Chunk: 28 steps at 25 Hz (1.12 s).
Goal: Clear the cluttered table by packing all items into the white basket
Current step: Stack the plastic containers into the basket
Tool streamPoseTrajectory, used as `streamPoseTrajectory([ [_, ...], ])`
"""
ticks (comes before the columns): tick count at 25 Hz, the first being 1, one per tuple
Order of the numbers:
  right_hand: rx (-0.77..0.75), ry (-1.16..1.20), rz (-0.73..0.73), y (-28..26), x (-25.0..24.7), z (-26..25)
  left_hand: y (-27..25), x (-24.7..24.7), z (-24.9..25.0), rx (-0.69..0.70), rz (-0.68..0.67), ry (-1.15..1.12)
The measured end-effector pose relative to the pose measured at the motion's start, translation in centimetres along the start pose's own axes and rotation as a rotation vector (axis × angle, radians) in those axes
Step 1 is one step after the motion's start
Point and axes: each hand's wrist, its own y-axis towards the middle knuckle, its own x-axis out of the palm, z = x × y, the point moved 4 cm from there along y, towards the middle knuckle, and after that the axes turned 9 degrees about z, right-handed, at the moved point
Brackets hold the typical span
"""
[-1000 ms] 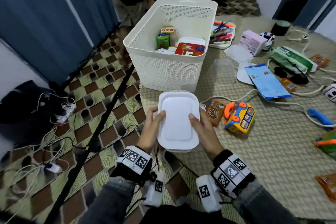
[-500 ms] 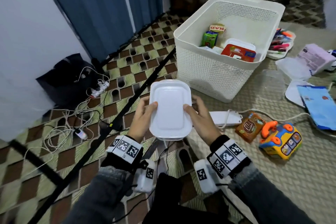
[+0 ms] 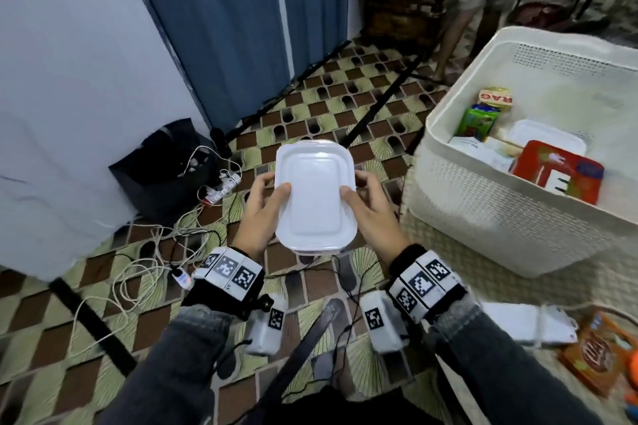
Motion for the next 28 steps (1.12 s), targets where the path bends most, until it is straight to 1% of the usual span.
streamPoseTrajectory([
  [4,-0.030,0.015,-0.005,4.5,4.9,-1.1,5.7,-3.0,1.0,0.074,0.036,0.026],
  [6,-0.035,-0.008,0.000,6.3,6.5,-0.9,7.7,-3.9,0.7,0.070,0.042,0.015],
  [9,-0.056,0.005,-0.029,9.7,9.1,-0.6,11.3,-5.0,0.3,0.065,0.083,-0.023],
  [13,-0.063,-0.001,-0.026,15.3,11.7,-0.3,16.9,-5.0,-0.4,0.030,0.107,-0.043],
  [17,-0.063,-0.018,-0.003,22.2,13.5,0.5,23.9,-3.2,-1.0,-0.021,0.066,-0.064],
  [20,-0.080,-0.046,0.018,28.6,14.1,0.0,30.0,-0.9,-0.2,0.015,0.037,-0.052],
  [24,-0.069,-0.078,0.065,35.8,13.6,-0.9,37.2,2.4,0.9,0.027,0.003,-0.064],
  [28,-0.058,-0.076,0.139,40.3,12.3,-1.1,41.8,5.5,1.5,0.046,-0.072,-0.043],
])
